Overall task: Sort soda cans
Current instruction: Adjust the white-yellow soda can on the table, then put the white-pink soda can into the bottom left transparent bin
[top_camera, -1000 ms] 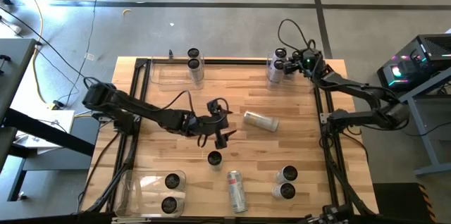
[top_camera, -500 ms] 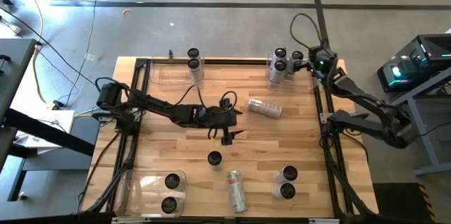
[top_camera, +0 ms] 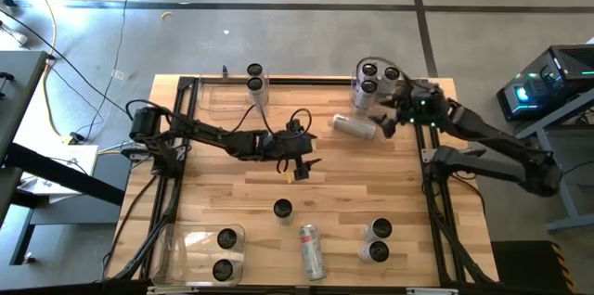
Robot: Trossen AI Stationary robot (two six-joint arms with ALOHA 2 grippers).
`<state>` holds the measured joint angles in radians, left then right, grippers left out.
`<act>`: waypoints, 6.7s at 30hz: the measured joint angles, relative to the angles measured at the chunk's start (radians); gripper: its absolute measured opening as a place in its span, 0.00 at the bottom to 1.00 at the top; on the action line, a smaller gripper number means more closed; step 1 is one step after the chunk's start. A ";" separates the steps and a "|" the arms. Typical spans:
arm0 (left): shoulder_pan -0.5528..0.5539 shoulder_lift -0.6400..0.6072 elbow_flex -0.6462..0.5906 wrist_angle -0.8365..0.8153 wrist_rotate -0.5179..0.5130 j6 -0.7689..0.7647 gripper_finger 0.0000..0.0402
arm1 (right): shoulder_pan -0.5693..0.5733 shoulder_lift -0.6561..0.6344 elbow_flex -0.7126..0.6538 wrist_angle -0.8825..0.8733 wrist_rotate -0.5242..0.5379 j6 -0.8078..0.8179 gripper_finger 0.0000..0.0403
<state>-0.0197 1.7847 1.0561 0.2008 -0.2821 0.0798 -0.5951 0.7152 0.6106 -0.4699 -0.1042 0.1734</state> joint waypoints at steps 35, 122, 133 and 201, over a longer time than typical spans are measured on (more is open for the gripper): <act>-0.021 -0.002 0.000 -0.020 -0.012 0.023 0.84 | 0.284 0.435 0.030 -0.045 0.037 -0.016 0.84; 0.128 0.280 0.042 0.622 0.438 -0.009 0.59 | 1.485 0.573 0.355 -0.243 1.149 0.571 0.84; 0.110 0.279 -0.046 0.607 0.331 -0.147 0.71 | 1.431 0.583 0.355 -0.178 1.107 0.528 0.84; -0.589 -0.396 -0.047 -0.025 -0.724 0.203 0.70 | 1.169 1.234 0.936 -0.163 -0.010 -0.623 0.81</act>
<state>-0.6083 1.3884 1.0096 0.1757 -1.0058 0.2831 0.5736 1.9489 1.5464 -0.6331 -0.1138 -0.4498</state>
